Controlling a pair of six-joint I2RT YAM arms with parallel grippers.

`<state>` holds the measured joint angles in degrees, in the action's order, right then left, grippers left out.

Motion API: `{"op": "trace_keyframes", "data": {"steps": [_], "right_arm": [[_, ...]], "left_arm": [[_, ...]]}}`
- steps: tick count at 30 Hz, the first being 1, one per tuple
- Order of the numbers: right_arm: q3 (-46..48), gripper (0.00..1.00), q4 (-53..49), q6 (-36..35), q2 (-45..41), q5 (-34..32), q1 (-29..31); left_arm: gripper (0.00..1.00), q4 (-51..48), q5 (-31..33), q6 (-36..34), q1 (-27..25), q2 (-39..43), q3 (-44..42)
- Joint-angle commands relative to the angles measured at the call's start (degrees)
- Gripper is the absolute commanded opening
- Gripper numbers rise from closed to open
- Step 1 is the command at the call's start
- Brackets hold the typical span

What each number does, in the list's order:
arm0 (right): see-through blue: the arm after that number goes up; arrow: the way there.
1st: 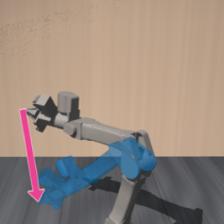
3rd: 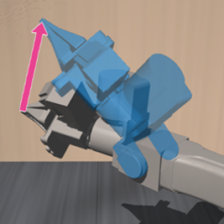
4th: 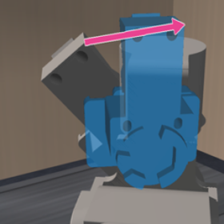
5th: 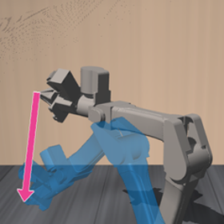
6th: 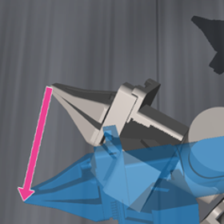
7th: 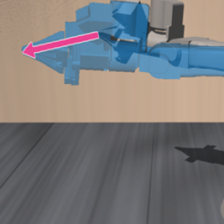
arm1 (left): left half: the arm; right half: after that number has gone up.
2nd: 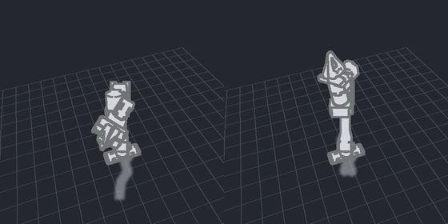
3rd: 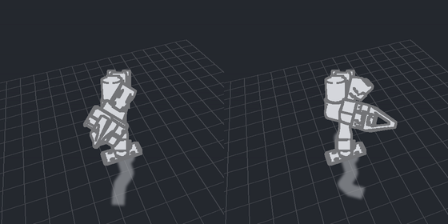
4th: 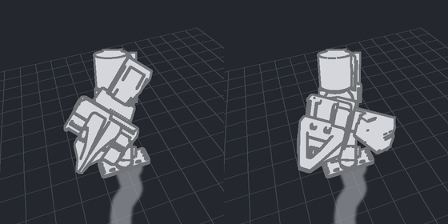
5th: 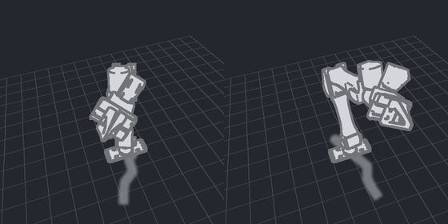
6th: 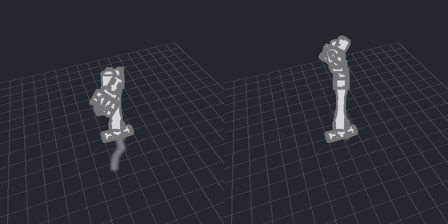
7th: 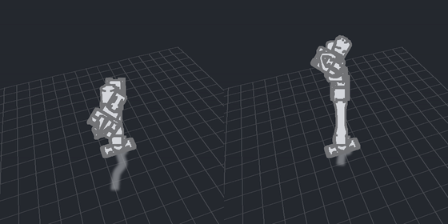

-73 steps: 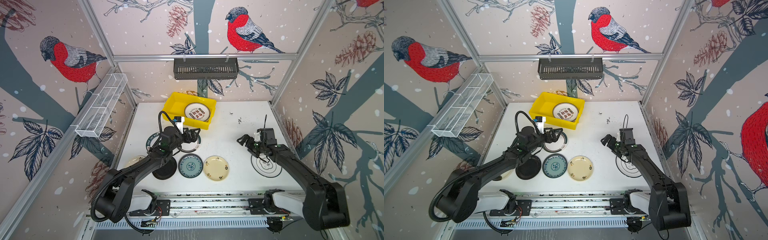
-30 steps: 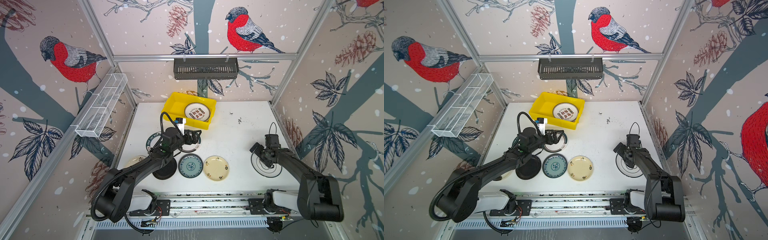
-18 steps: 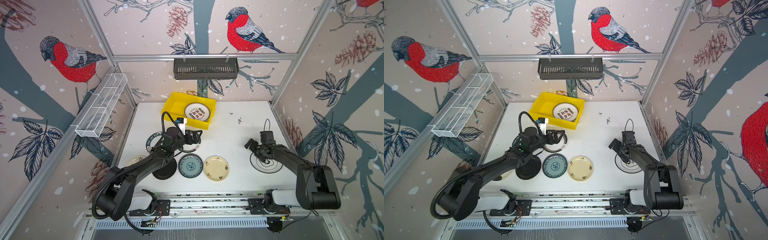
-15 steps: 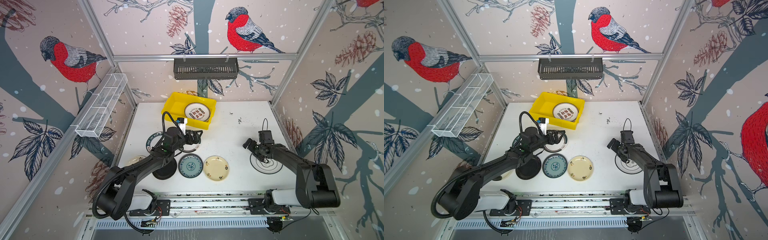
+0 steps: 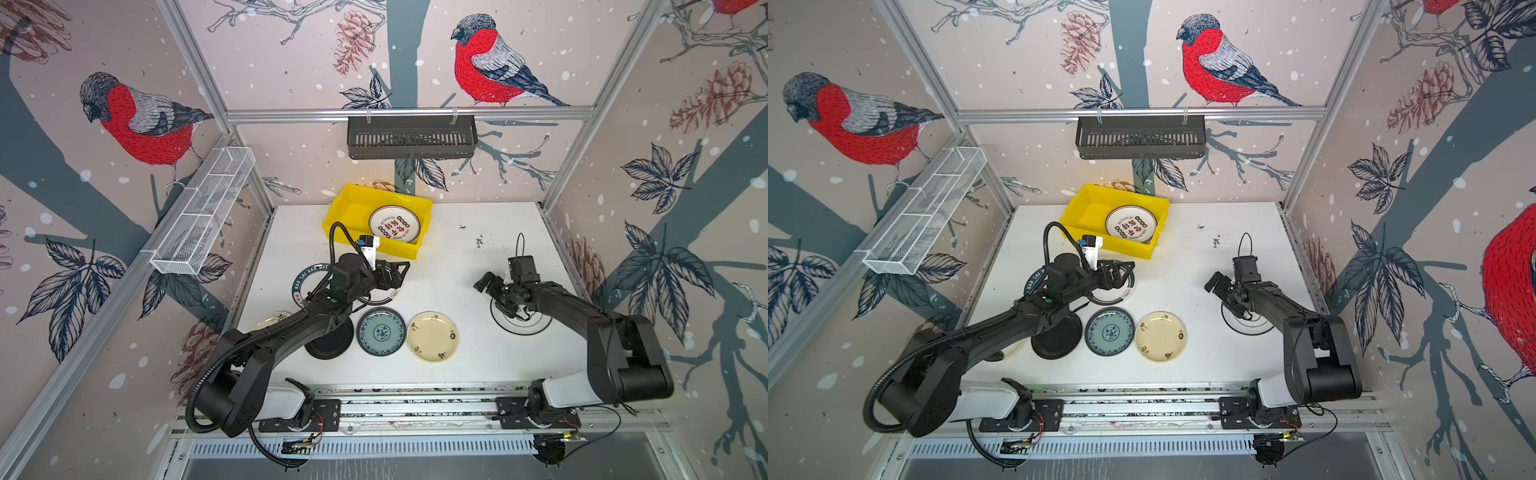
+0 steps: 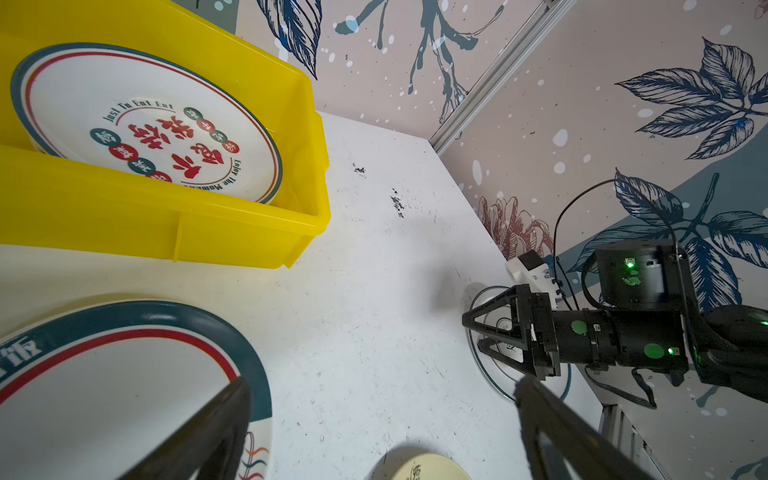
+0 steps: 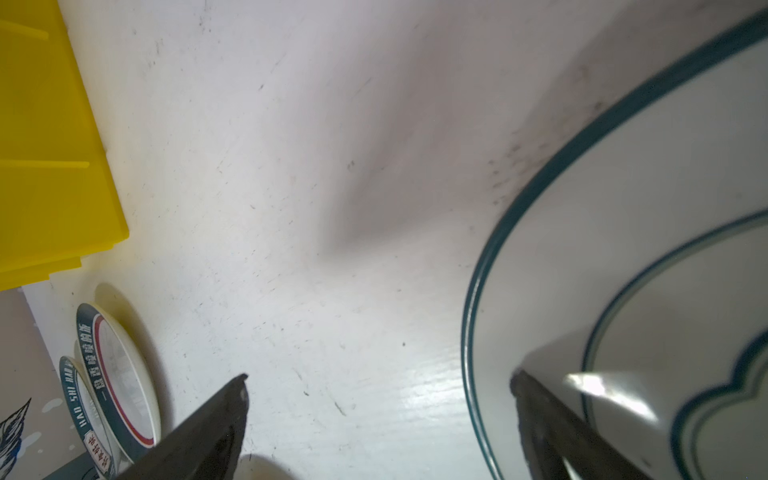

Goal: Place the plates into the plastic bin on the countertop

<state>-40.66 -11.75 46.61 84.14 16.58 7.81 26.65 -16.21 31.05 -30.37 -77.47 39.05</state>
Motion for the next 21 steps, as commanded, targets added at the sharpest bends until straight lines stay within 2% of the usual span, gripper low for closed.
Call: {"op": "trace_keyframes", "data": {"steps": [1, 8, 12, 19, 21], "right_arm": [[-0.9, 0.99, -1.8, 1.3, 1.6, 3.1, 1.4], [-0.8, 1.0, 7.6, 3.2, 3.2, 11.6, 4.3], [-3.4, 1.0, 8.3, 2.6, 3.8, 11.4, 6.7], [-4.7, 1.0, 11.7, 2.7, 5.4, 15.8, 7.2], [-5.8, 0.99, 9.9, 1.4, 4.0, 14.5, 7.1]], "left_arm": [[0.98, 1.0, 1.0, -0.3, -0.4, 0.0, 0.6], [0.98, 0.5, 1.6, -0.5, -0.7, 0.1, 0.8], [0.98, 0.3, 1.3, -0.4, -0.9, 0.0, 1.1], [0.98, 0.5, 1.3, -0.5, -2.0, 1.0, 1.4], [0.98, 0.2, 0.6, -0.4, -2.1, 0.6, 1.6]]}}
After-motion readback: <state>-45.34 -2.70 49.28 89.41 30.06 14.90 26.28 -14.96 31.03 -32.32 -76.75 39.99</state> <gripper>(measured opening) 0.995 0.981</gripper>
